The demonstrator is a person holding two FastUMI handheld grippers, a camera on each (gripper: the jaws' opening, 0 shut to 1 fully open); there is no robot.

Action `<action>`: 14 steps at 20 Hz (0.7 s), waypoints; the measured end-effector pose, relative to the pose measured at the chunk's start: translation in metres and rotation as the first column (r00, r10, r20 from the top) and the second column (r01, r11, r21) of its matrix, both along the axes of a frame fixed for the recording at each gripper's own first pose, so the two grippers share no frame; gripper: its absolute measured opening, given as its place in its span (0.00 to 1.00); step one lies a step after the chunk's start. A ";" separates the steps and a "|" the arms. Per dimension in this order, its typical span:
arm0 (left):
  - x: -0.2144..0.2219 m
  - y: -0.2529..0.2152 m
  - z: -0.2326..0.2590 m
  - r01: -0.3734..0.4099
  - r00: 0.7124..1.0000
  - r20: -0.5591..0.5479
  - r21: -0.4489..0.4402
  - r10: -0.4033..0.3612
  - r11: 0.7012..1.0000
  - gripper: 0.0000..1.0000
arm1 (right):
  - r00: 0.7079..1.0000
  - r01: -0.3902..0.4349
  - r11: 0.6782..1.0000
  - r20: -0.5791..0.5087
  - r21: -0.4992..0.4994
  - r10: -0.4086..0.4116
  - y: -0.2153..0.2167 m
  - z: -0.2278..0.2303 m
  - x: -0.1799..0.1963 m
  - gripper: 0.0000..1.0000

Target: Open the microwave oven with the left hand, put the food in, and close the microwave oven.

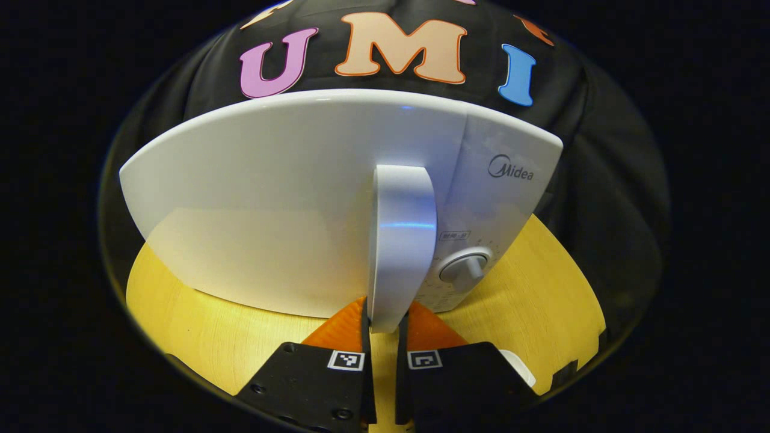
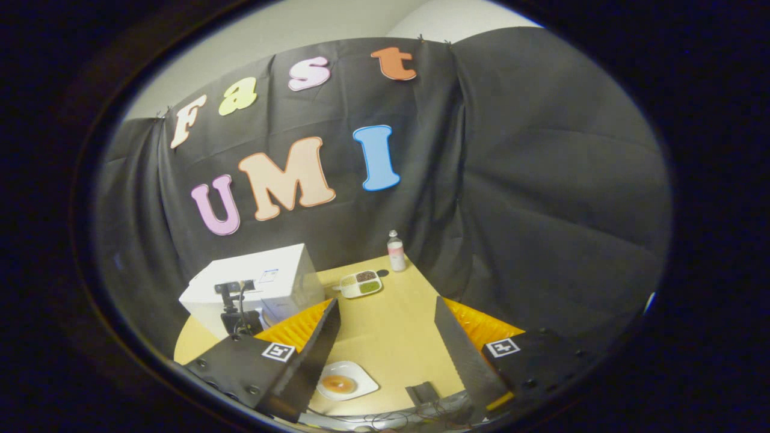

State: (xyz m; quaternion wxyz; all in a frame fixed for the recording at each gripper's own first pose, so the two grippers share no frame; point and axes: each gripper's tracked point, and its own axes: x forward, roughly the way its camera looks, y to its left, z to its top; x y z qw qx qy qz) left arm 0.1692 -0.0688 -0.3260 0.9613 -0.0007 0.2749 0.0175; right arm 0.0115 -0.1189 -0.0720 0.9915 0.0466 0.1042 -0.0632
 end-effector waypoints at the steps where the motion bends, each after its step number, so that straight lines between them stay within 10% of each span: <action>1: 0.000 0.000 0.000 -0.001 1.000 0.001 0.003 0.001 1.000 0.10 | 1.000 -0.010 1.000 -0.004 -0.002 0.010 0.001 -0.001 0.004 0.92; 14: 0.001 0.000 0.001 -0.050 0.999 0.005 -0.034 0.050 0.998 0.05 | 0.990 -0.128 0.992 -0.060 -0.006 0.127 0.032 -0.016 0.048 0.99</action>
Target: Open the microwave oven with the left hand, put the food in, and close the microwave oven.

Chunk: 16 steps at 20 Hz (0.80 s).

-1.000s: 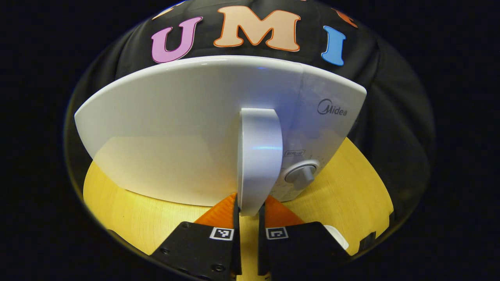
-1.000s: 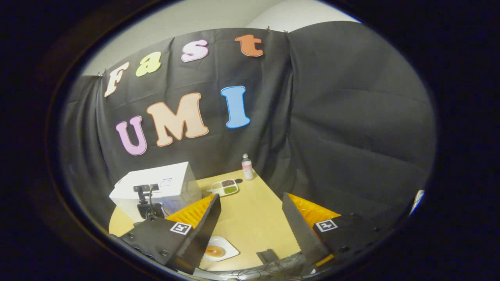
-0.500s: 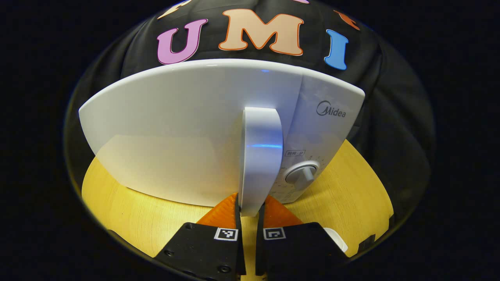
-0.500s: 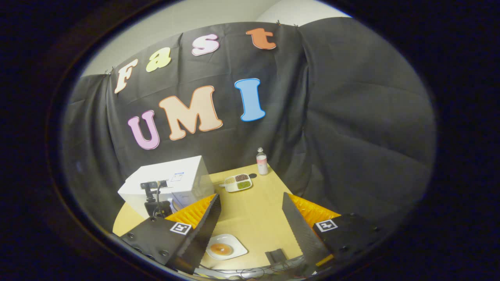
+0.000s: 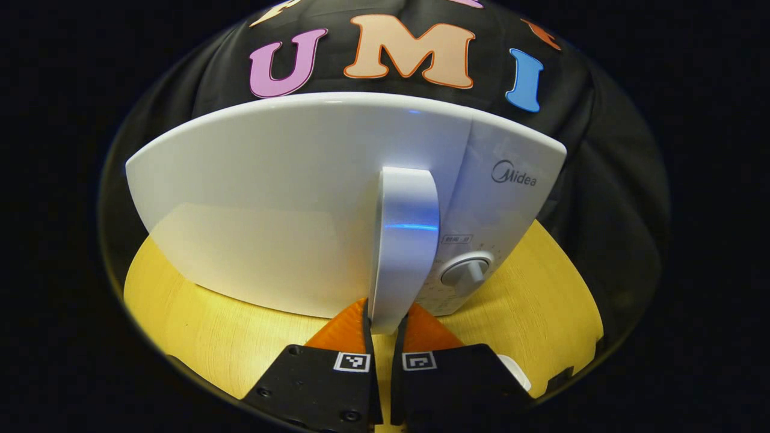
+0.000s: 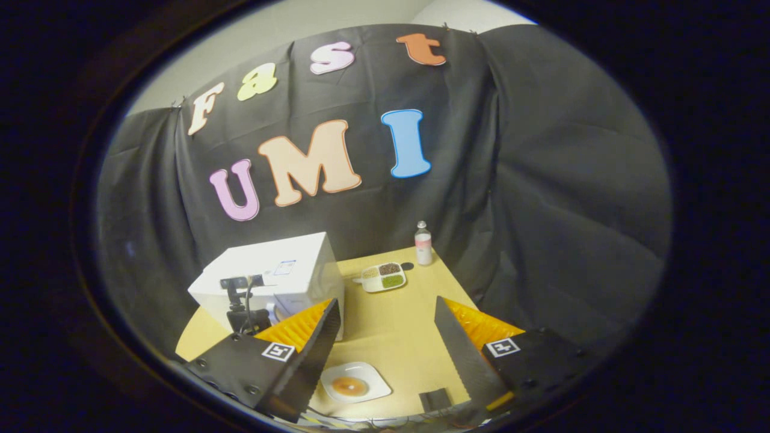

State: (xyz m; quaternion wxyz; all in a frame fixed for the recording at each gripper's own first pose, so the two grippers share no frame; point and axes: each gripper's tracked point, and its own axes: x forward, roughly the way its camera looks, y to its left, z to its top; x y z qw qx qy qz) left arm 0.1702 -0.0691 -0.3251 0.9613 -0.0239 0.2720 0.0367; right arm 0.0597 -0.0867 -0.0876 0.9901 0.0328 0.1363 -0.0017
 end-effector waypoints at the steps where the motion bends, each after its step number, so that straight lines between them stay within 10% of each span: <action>1: -0.002 0.000 0.000 -0.004 1.000 -0.003 -0.007 0.004 1.000 0.06 | 1.000 -0.005 1.000 -0.004 -0.005 0.005 0.002 -0.002 0.002 0.99; 16: -0.147 0.036 -0.005 -0.002 0.997 -0.080 -0.012 0.001 1.000 0.18 | 0.979 -0.182 0.982 -0.097 -0.047 0.177 0.068 -0.043 0.027 0.99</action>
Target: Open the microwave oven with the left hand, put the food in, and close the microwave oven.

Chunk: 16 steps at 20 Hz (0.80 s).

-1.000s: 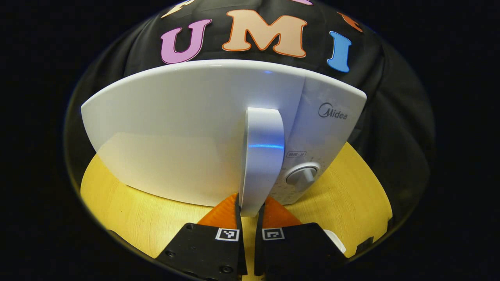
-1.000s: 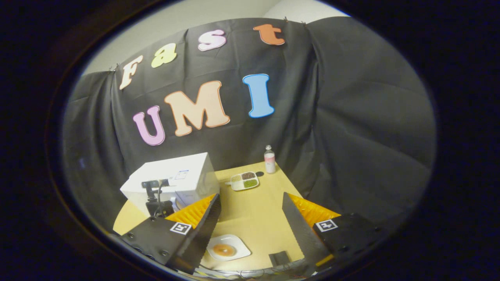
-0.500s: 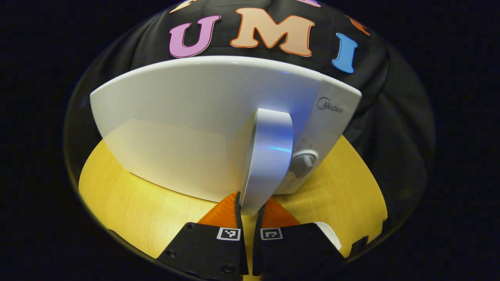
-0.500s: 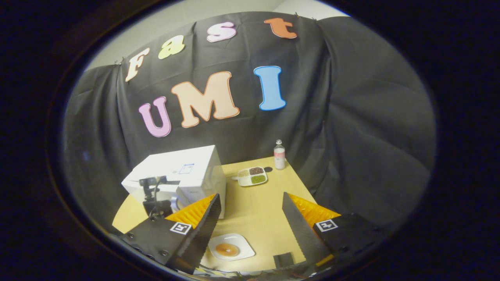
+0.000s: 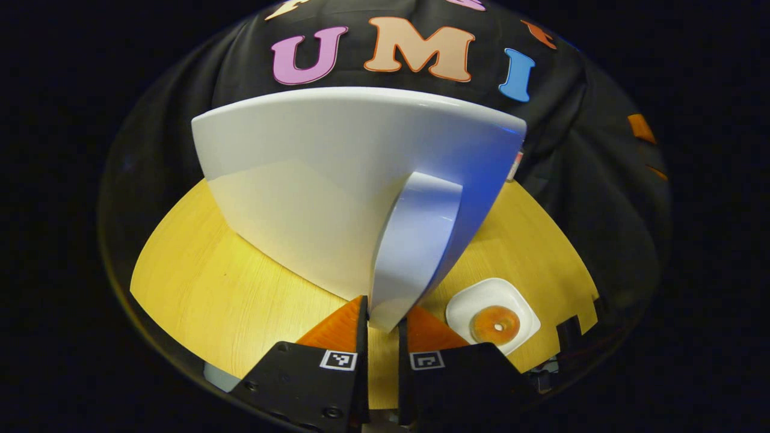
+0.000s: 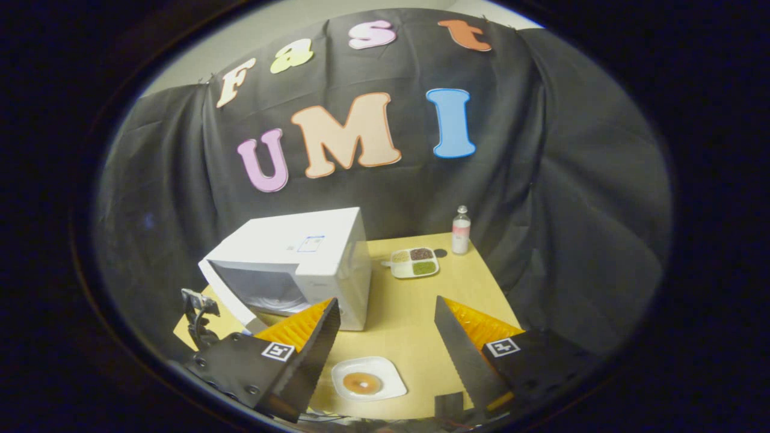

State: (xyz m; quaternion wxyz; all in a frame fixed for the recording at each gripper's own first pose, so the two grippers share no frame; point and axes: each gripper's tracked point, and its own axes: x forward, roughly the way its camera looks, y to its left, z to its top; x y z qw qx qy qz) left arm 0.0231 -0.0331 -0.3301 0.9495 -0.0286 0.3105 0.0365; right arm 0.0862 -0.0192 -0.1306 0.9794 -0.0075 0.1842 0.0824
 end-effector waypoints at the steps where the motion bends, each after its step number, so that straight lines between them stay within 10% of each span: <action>1: -0.007 0.004 0.000 -0.019 1.000 -0.009 -0.037 0.019 0.999 0.22 | 1.000 -0.016 1.000 -0.009 -0.001 0.016 0.006 -0.004 -0.001 0.92; 6: -0.052 0.030 0.005 -0.109 0.994 -0.021 -0.090 0.108 0.990 0.28 | 0.996 -0.082 0.997 -0.039 -0.018 0.081 0.035 -0.019 -0.007 0.92; 11: -0.080 0.072 0.029 -0.158 0.987 0.014 -0.050 0.158 0.986 0.77 | 0.992 -0.110 0.994 -0.070 -0.011 0.109 0.053 -0.035 -0.015 0.92; 16: -0.112 0.111 0.042 -0.199 0.980 0.021 -0.007 0.199 0.980 0.89 | 0.989 -0.108 0.994 -0.100 -0.025 0.105 0.062 -0.052 -0.020 0.92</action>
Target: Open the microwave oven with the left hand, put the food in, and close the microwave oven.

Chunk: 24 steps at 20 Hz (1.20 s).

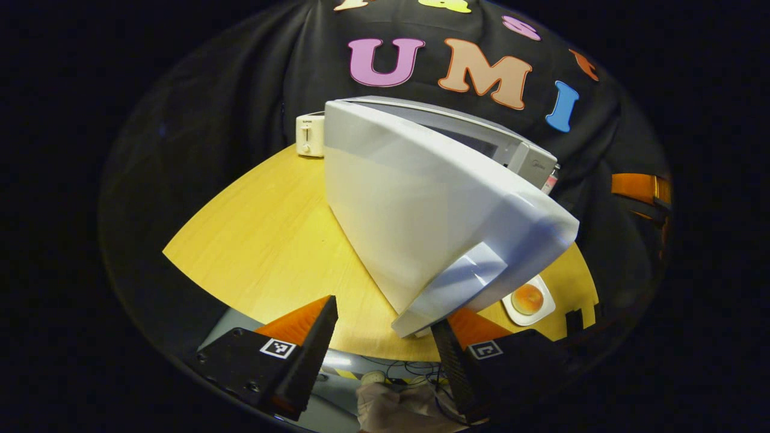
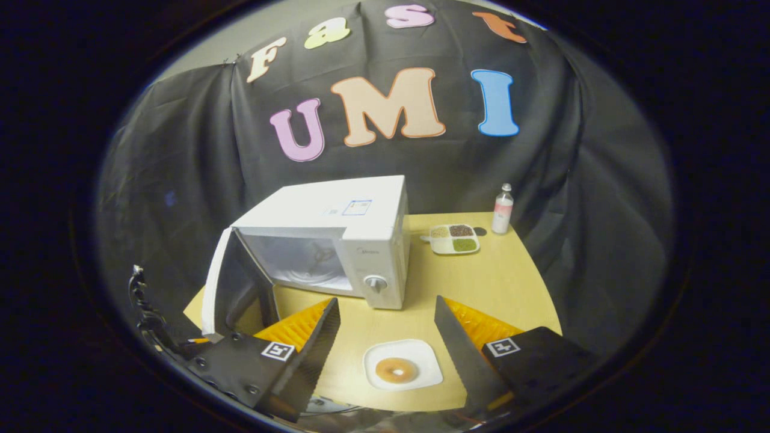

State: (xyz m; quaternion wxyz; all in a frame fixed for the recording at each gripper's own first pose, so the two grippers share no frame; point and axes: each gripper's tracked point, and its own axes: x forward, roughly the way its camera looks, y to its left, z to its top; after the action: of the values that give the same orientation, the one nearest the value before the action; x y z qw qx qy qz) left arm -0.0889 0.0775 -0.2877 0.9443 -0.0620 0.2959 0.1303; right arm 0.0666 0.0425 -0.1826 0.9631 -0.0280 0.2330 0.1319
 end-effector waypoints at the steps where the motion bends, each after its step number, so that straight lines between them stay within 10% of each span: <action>1: -0.007 0.009 0.003 -0.017 1.000 0.002 0.003 0.017 1.000 0.89 | 1.000 0.002 1.000 -0.005 -0.003 -0.002 0.001 -0.003 -0.001 0.92; 18: -0.091 0.137 0.023 -0.217 0.974 0.049 -0.096 0.222 0.972 0.88 | 0.982 0.071 0.988 -0.167 -0.139 -0.094 -0.017 -0.127 -0.007 0.99; 24: -0.114 0.204 0.051 -0.370 0.920 0.121 -0.055 0.374 0.928 0.88 | 0.938 -0.003 0.981 -0.341 -0.191 -0.064 -0.024 -0.199 -0.025 1.00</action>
State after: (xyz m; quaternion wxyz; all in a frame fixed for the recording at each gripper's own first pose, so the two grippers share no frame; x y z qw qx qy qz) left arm -0.2031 0.2815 -0.2370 0.9185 -0.1399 0.2188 0.2981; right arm 0.0419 0.0188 -0.3812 0.9020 -0.0921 0.4104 0.0971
